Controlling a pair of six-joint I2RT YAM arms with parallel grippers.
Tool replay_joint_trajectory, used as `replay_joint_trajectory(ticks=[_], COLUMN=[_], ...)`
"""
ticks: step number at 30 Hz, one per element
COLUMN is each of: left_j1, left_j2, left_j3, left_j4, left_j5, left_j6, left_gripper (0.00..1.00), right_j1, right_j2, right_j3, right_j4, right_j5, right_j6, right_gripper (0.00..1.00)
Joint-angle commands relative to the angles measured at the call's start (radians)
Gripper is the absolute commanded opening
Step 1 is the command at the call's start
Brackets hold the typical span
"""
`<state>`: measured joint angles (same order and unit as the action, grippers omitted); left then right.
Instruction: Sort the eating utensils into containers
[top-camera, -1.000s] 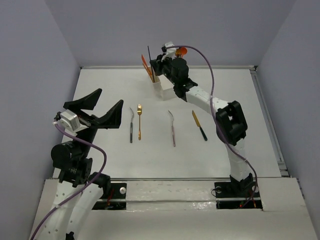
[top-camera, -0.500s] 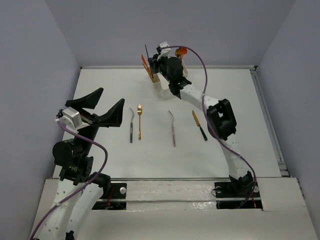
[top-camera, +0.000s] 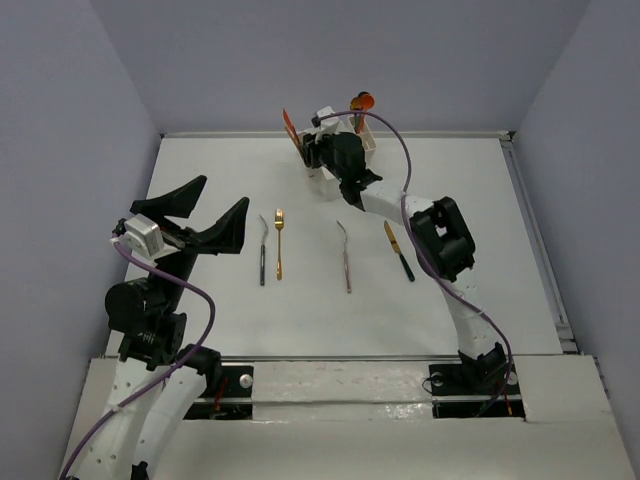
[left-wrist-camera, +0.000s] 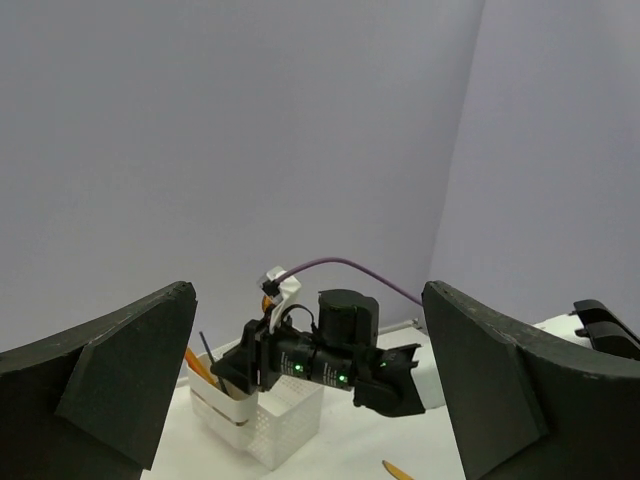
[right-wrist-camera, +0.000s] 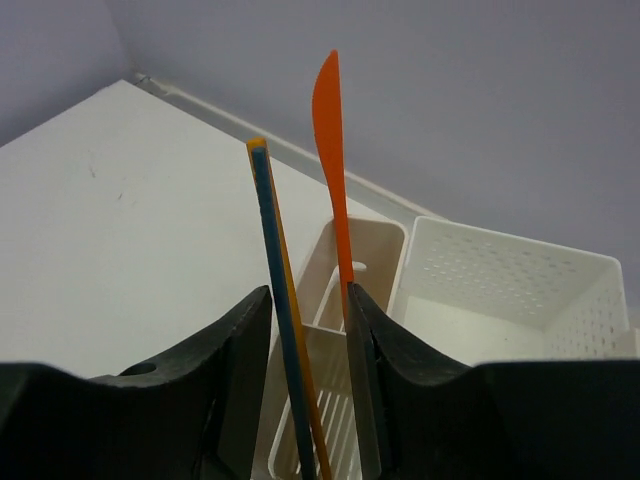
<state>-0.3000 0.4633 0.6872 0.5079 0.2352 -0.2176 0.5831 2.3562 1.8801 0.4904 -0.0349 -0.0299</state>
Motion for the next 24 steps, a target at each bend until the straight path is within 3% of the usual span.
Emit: replay_joint_trajectory(ticks=[1,9,18,24], left_j1=[-0.004,-0.004,0.006,0.006], left_j2=[0.005,0.002,-0.025,-0.034], left_j3=[0.029,0.028,0.025,0.025], left_j4=[0.054,0.054,0.054,0.054], left_j5=[0.009,0.009,0.021,0.021], left_j6=[0.009,0.007,0.004,0.001], left_gripper=[0.99,0.99,0.99,0.99], right_j1=[0.000,0.000,-0.009,-0.055], right_j2=[-0.152,-0.415,-0.669,-0.785], right_j3=[-0.035,-0.301,-0.585,-0.739], right_j4=[0.109,0.081,-0.713,-0.935], right_j5=[-0.017,0.030,0.325,0.349], right_j6=[-0.001,0.082,0.203,0.242], right_gripper=[0.42,0.42,0.40,0.46])
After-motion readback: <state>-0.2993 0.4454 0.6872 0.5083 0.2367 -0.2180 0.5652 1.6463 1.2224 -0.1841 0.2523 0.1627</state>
